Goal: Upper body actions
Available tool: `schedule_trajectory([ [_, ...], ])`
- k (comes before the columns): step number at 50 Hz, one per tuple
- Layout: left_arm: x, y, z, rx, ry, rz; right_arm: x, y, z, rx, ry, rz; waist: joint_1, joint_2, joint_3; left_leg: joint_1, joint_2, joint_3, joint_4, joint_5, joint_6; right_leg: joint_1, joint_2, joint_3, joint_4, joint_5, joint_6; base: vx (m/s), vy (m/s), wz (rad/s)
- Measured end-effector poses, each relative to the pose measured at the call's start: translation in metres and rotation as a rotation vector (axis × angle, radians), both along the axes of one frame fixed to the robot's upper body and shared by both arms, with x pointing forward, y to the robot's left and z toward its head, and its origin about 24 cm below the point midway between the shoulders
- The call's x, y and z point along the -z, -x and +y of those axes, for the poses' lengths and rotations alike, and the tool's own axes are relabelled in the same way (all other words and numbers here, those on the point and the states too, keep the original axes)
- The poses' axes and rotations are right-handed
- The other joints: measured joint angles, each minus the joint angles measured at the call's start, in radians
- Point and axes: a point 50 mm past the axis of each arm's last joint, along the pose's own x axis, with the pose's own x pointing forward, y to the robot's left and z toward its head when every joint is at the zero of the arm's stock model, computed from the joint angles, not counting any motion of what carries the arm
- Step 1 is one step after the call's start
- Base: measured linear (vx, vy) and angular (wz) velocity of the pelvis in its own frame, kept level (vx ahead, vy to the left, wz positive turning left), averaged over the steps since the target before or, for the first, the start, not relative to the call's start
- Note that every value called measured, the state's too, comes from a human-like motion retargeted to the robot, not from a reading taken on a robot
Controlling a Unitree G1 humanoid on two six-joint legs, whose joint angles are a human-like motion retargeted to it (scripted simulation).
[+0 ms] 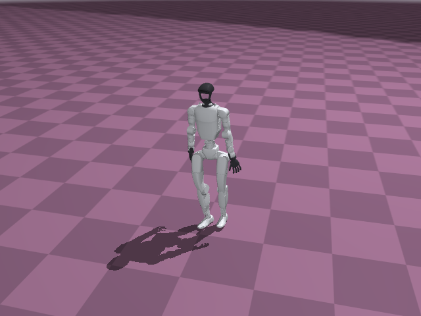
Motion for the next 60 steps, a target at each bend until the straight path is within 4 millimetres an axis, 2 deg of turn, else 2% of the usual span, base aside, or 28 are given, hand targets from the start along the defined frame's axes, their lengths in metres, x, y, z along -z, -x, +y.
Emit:
schedule_trajectory([
  [3, 0.001, -0.018, -0.008, 0.031, 0.044, -0.048, 0.001, -0.012, -0.001, -0.079, 0.027, -0.027, 0.004, 0.007, 0.001, -0.002, -0.006, -0.009, -0.010, 0.006, 0.012, -0.011, -0.005, -0.001, 0.013, 0.000, 0.005, -0.08, 0.16, -0.06],
  [7, 0.001, -0.032, -0.013, 0.041, 0.078, -0.091, 0.000, -0.029, -0.005, -0.152, 0.085, -0.103, -0.005, 0.019, 0.008, 0.001, -0.012, -0.021, -0.025, 0.010, 0.023, -0.025, -0.013, -0.007, 0.048, -0.011, 0.017, -0.07, 0.12, 0.07],
  [10, 0.000, -0.037, -0.012, 0.060, 0.083, -0.097, 0.000, -0.038, -0.005, -0.164, 0.106, -0.160, -0.009, 0.023, 0.011, 0.001, -0.011, -0.022, -0.032, 0.007, 0.028, -0.052, -0.024, -0.007, 0.102, -0.024, 0.030, -0.06, 0.11, 0.00],
  [13, 0.000, -0.033, -0.009, 0.087, 0.070, -0.068, 0.000, -0.040, -0.004, -0.131, 0.120, -0.188, -0.005, 0.023, 0.016, 0.002, -0.011, -0.015, -0.032, 0.004, 0.036, -0.073, -0.031, 0.000, 0.150, -0.030, 0.039, -0.02, 0.07, -0.11],
  [17, 0.001, -0.018, -0.004, 0.101, 0.051, 0.007, 0.000, -0.032, -0.003, -0.071, 0.112, -0.181, 0.001, 0.020, 0.022, 0.015, -0.016, -0.008, -0.034, 0.004, 0.047, -0.067, -0.036, 0.005, 0.160, -0.024, 0.049, 0.05, 0.04, -0.04],
  [20, 0.001, 0.004, -0.003, 0.074, 0.060, 0.096, 0.000, -0.018, -0.005, -0.041, 0.105, -0.134, 0.003, 0.022, 0.017, 0.024, -0.020, -0.012, -0.033, 0.000, 0.053, -0.053, -0.036, 0.007, 0.147, -0.023, 0.053, 0.07, 0.07, -0.14],
  [26, -0.002, 0.047, 0.002, 0.002, 0.089, 0.292, -0.002, 0.004, -0.007, 0.037, 0.085, -0.030, 0.146, -0.005, 0.000, 0.035, -0.024, 0.113, -0.046, -0.025, 0.061, -0.057, -0.023, 0.161, 0.167, -0.040, 0.077, 0.06, 0.04, -1.17],
  [28, -0.005, 0.058, 0.007, 0.002, 0.058, 0.343, -0.002, 0.009, -0.005, 0.100, 0.068, -0.018, 0.126, 0.001, 0.002, 0.035, -0.024, 0.087, -0.040, -0.026, 0.062, -0.066, -0.033, 0.138, 0.188, -0.026, 0.089, 0.03, 0.05, 0.53],
  [31, -0.009, 0.070, 0.012, 0.011, 0.013, 0.385, -0.002, 0.009, -0.007, 0.145, 0.055, -0.022, 0.059, 0.022, 0.013, 0.033, -0.021, 0.015, -0.028, -0.021, 0.066, -0.096, -0.052, 0.068, 0.249, 0.021, 0.104, 0.01, 0.07, 1.03],
  [35, -0.010, 0.075, 0.012, 0.009, 0.006, 0.406, -0.003, 0.002, -0.013, 0.078, 0.073, -0.042, 0.042, 0.039, 0.022, 0.029, -0.010, 0.006, -0.027, -0.024, 0.070, -0.162, -0.073, 0.060, 0.368, 0.117, 0.122, -0.02, 0.04, 0.01],
  [38, -0.009, 0.072, 0.011, 0.014, 0.016, 0.398, -0.002, -0.005, -0.015, 0.001, 0.094, -0.062, 0.016, 0.047, 0.027, 0.026, -0.002, 0.004, -0.026, -0.025, 0.071, -0.208, -0.088, 0.041, 0.440, 0.183, 0.116, 0.03, 0.03, 0.23],
  [42, -0.007, 0.059, 0.010, 0.036, 0.017, 0.363, -0.001, -0.005, -0.012, -0.029, 0.102, -0.082, -0.002, 0.050, 0.030, 0.029, 0.007, 0.003, -0.027, -0.022, 0.067, -0.237, -0.096, 0.016, 0.469, 0.149, 0.097, 0.06, -0.01, 0.28],
  [46, -0.003, 0.045, 0.006, 0.045, 0.038, 0.308, -0.001, 0.001, -0.008, -0.008, 0.082, -0.064, -0.022, 0.042, 0.027, 0.038, -0.002, -0.006, -0.032, -0.018, 0.058, -0.249, -0.080, 0.065, 0.369, 0.123, 0.116, 0.11, -0.01, 0.35],
  [51, 0.000, 0.022, 0.000, 0.057, 0.081, 0.218, -0.001, 0.006, -0.008, -0.003, 0.077, -0.037, -0.068, 0.021, 0.029, 0.051, -0.034, -0.037, -0.037, -0.021, 0.055, -0.257, -0.092, 0.120, 0.188, 0.174, 0.142, 0.14, -0.03, 0.53],
  [57, 0.001, -0.008, -0.002, 0.090, 0.115, 0.135, -0.001, 0.002, -0.011, -0.009, 0.081, -0.059, -0.113, 0.004, 0.079, 0.084, -0.059, -0.071, -0.033, -0.029, 0.050, -0.267, -0.124, 0.132, 0.052, 0.240, 0.186, 0.16, -0.07, 0.49],
  [60, 0.000, -0.019, -0.001, 0.106, 0.120, 0.107, -0.002, -0.002, -0.015, -0.022, 0.090, -0.074, -0.119, 0.010, 0.099, 0.095, -0.053, -0.070, -0.033, -0.034, 0.041, -0.274, -0.137, 0.119, 0.027, 0.241, 0.179, 0.21, -0.09, 0.13],
])
